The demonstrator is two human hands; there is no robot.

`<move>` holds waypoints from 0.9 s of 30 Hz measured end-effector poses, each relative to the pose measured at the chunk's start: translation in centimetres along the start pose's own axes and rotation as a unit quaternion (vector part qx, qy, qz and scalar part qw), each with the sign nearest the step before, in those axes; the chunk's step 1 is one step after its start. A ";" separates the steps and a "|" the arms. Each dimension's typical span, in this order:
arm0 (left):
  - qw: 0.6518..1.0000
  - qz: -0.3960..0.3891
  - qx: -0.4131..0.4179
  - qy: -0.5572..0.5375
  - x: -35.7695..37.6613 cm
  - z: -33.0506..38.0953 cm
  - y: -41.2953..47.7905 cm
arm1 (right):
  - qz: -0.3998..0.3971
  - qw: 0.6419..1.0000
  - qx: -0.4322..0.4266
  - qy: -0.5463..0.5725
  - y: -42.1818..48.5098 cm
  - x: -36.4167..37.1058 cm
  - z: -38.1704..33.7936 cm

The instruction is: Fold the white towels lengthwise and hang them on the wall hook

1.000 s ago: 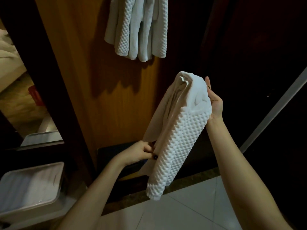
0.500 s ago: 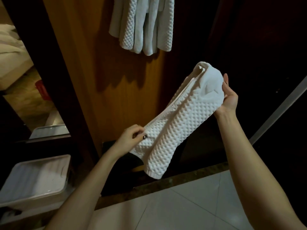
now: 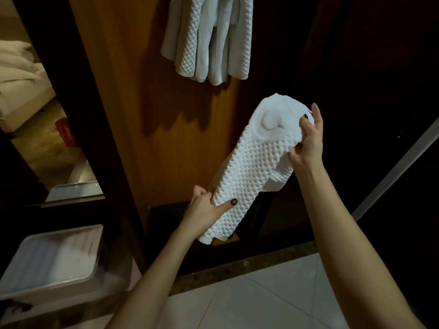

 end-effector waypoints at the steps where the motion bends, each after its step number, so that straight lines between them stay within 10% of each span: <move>1: 1.000 0.012 -0.013 0.007 0.4 0.2 0.1 | -0.002 1.000 -0.009 -0.004 -0.2 0.2 -0.1; 11: 0.955 0.000 -0.031 -0.295 -1.0 -1.4 0.7 | -0.011 1.000 -0.020 0.008 -0.6 -0.8 -2.7; 27: 0.980 -0.006 0.034 -0.197 -12.3 -4.0 2.5 | -0.039 0.976 0.168 0.135 -0.1 -5.8 0.7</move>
Point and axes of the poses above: each hand's wrist, its own y-axis towards the middle knuckle, its own x-axis out of the palm, z = x × y, the point moved 3 cm from there along y, towards the middle knuckle, and after that the axes turned 13 degrees about x, right-handed, at the moved point
